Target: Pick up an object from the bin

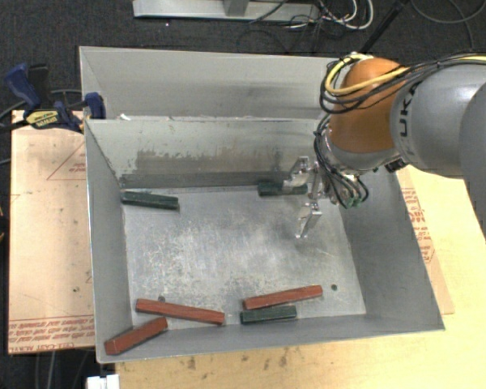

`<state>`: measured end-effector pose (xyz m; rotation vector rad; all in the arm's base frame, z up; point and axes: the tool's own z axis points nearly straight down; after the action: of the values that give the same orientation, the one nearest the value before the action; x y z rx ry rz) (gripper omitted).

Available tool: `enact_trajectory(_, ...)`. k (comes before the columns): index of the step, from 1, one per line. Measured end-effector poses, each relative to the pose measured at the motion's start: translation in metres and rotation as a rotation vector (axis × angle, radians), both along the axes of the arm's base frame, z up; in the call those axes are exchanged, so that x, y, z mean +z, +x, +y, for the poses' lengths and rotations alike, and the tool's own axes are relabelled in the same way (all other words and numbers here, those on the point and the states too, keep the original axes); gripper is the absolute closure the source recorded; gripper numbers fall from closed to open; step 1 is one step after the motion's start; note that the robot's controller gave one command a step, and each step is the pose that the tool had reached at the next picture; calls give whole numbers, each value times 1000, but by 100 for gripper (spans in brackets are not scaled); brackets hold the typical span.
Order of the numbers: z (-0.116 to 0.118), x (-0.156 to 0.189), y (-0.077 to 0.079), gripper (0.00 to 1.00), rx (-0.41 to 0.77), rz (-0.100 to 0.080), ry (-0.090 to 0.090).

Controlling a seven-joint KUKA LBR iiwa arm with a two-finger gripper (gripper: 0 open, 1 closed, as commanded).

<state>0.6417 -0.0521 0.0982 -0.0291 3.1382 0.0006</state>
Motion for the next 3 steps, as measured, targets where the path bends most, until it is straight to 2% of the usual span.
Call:
enact_trajectory(1, 44, -17, 13, 100, -138, -4, 3)
enact_trajectory(2, 44, -18, 9, 0, -136, 21, 2)
enact_trajectory(3, 44, -18, 9, 0, -135, 21, 1)
